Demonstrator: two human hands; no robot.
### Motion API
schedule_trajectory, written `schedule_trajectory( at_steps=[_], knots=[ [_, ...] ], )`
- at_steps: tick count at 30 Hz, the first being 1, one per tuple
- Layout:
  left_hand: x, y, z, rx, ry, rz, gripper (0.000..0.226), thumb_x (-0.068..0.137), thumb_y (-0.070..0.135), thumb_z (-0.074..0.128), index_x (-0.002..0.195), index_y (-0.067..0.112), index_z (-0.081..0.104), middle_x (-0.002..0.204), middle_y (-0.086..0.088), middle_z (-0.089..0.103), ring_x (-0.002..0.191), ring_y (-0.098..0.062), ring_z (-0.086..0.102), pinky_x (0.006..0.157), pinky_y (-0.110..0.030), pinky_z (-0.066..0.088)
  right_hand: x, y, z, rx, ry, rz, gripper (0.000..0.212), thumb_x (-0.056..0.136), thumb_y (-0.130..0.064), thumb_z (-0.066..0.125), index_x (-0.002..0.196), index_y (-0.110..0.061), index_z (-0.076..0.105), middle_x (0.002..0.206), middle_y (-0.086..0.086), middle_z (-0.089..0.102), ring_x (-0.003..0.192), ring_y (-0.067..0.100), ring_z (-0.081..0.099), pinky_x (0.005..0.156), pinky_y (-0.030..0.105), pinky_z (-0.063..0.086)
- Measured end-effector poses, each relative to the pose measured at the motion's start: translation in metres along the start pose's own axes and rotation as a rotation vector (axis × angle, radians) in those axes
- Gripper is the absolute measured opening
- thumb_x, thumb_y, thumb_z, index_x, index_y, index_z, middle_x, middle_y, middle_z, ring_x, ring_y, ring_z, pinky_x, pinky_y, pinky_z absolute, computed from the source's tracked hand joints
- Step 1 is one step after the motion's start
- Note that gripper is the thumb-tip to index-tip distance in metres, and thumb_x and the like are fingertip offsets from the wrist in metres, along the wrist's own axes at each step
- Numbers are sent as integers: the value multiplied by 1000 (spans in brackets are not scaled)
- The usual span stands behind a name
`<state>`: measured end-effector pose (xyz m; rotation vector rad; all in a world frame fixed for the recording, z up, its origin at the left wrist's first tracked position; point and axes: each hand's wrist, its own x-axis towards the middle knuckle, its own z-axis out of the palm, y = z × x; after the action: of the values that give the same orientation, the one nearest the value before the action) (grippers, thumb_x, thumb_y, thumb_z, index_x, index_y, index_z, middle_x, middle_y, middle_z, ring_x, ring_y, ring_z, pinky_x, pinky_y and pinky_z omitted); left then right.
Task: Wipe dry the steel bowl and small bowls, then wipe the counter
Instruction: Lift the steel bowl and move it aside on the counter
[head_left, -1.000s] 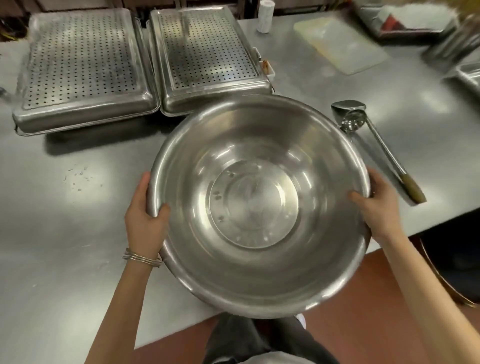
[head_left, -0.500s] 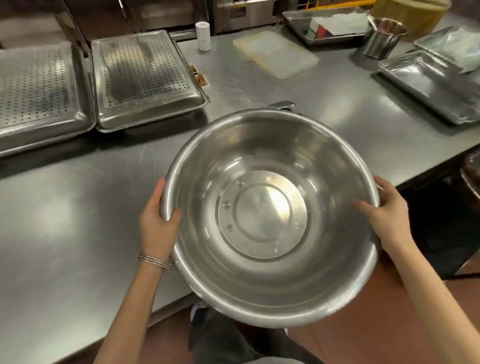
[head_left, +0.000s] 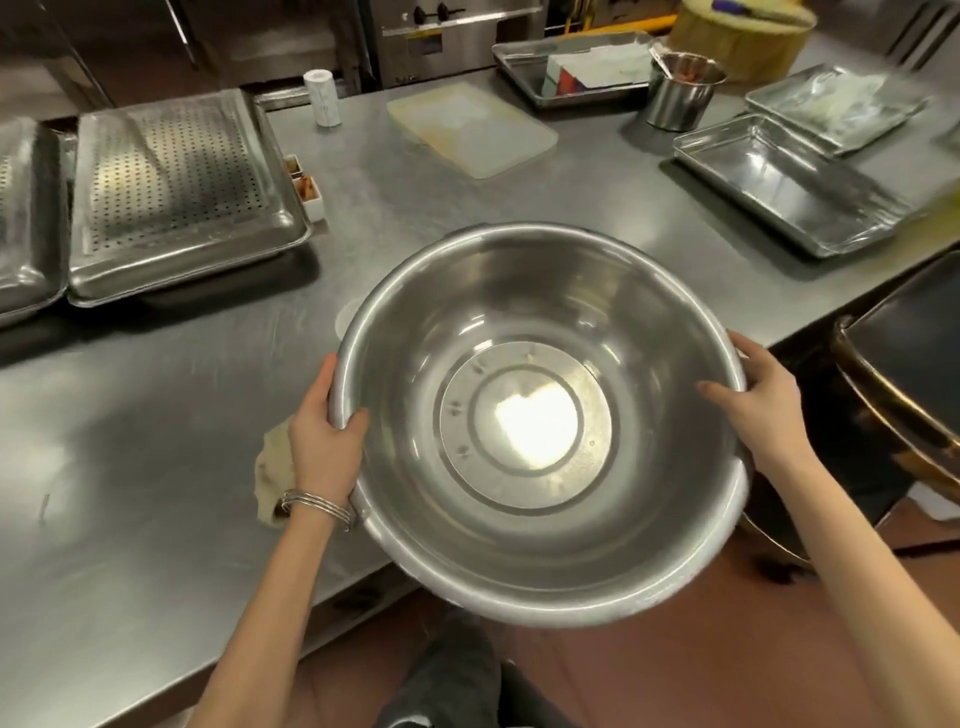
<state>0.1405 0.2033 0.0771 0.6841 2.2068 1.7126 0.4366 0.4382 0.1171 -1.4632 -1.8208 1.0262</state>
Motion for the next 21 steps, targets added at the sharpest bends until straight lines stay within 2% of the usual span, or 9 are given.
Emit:
schedule_trajectory(
  at_steps=[3,6,10,13,16,21],
  knots=[
    [22,6,29,-11,-22,16,64,81,-11,57,139,11,40,136,5,46,123,-7,44,93,-1,34,29,7,-6,3,9,7,62,76,-4,69,130,-26,50,117,7,64,101,21,62,92,49,50],
    [50,10,59,-11,-28,21,64,80,-12,57,138,10,40,133,6,45,122,-7,43,92,-1,33,66,10,-10,4,29,23,63,75,-4,70,130,-27,50,117,8,64,101,22,62,92,49,49],
    [92,17,98,-9,-64,21,65,80,-10,58,139,12,40,138,2,46,126,-10,43,103,-17,33,118,6,-17,25,40,35,62,75,-1,69,130,-24,50,116,9,64,98,23,62,91,46,50],
    [121,23,126,-33,-85,6,65,81,-8,58,140,13,39,139,3,46,127,-10,43,104,-19,33,160,4,-19,27,53,47,62,74,0,70,128,-26,51,112,6,64,97,24,62,92,47,50],
    [151,29,153,-43,-79,-10,65,80,-8,58,139,12,41,139,1,47,127,-11,44,108,-29,34,206,4,-19,11,47,48,67,73,0,71,130,-28,50,114,9,65,98,25,63,93,49,49],
    [198,36,203,-87,-63,-29,64,79,-10,59,138,9,41,138,-4,49,126,-13,46,109,-34,36,284,2,-17,-2,6,25,69,72,2,70,133,-23,48,119,9,63,95,18,61,95,42,48]
  ],
)
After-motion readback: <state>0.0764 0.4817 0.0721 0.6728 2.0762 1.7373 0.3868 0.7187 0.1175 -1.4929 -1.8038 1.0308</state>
